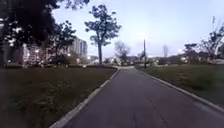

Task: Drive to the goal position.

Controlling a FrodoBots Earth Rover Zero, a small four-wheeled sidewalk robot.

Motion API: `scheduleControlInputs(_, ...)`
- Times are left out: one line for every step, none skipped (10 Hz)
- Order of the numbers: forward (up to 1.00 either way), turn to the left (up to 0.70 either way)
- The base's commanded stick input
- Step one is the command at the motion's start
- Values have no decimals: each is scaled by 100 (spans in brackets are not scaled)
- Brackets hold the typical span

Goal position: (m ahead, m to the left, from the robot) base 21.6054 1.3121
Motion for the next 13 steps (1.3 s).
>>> scheduleControlInputs(70, 0)
scheduleControlInputs(70, 0)
scheduleControlInputs(70, 0)
scheduleControlInputs(70, 0)
scheduleControlInputs(70, 0)
scheduleControlInputs(70, 0)
scheduleControlInputs(70, 0)
scheduleControlInputs(70, 0)
scheduleControlInputs(70, 0)
scheduleControlInputs(70, 0)
scheduleControlInputs(70, 0)
scheduleControlInputs(70, -12)
scheduleControlInputs(70, -35)
